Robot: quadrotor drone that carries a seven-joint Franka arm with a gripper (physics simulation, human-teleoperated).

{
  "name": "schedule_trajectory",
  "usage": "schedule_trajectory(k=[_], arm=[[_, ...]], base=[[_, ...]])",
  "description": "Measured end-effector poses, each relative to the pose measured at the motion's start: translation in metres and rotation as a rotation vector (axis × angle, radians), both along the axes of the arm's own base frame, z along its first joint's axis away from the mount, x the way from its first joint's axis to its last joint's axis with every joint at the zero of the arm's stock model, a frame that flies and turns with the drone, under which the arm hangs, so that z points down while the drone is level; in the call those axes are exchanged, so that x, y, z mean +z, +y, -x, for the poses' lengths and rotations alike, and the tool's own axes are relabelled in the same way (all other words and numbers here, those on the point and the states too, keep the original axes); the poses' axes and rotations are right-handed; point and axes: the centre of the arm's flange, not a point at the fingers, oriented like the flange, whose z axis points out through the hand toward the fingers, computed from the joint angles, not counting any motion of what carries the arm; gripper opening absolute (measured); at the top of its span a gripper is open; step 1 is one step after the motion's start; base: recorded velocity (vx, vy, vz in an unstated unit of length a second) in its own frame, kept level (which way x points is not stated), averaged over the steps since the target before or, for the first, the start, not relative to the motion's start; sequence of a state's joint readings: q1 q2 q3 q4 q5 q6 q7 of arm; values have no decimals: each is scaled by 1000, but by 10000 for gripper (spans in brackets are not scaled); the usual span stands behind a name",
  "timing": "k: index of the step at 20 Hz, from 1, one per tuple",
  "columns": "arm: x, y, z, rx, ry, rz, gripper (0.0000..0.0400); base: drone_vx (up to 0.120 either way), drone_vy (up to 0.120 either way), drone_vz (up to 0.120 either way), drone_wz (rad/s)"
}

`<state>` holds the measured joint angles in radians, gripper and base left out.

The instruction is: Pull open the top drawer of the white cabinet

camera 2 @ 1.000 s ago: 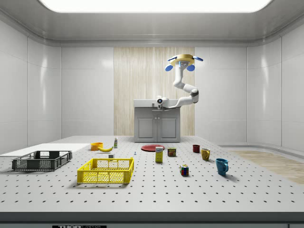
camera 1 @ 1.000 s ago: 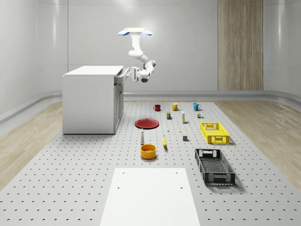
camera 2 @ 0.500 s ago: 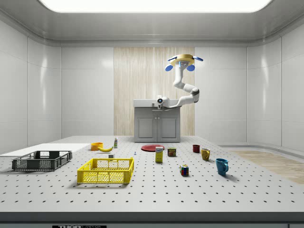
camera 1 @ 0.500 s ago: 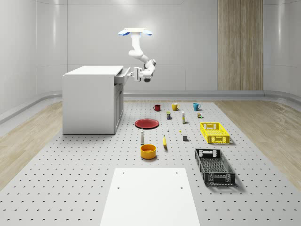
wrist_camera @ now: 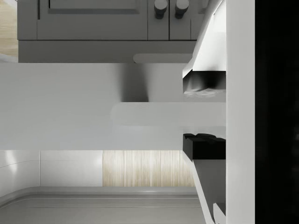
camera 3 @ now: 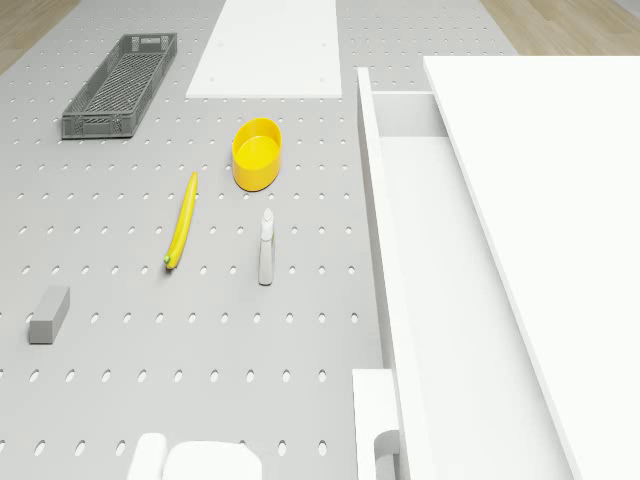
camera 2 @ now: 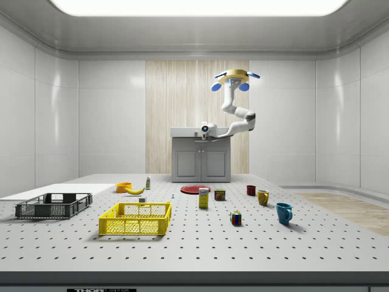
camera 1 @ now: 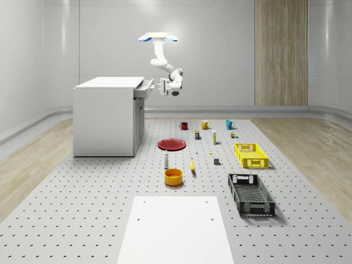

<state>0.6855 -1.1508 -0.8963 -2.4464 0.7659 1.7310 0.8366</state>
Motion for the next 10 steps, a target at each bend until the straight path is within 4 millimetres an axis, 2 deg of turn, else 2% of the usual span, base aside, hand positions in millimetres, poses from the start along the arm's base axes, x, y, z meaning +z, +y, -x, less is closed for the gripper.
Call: schedule_trajectory(k=[2,4,7,10], arm=[[0,-4,0,0,0,0,225],[0,-7,0,0,0,0,257],[0,-10,0,0,0,0,282],[0,-11,0,0,0,0,294]], base=[[0,0,0,0],[0,-100,0,0],[0,-120,0,0],[0,-13,0,0]])
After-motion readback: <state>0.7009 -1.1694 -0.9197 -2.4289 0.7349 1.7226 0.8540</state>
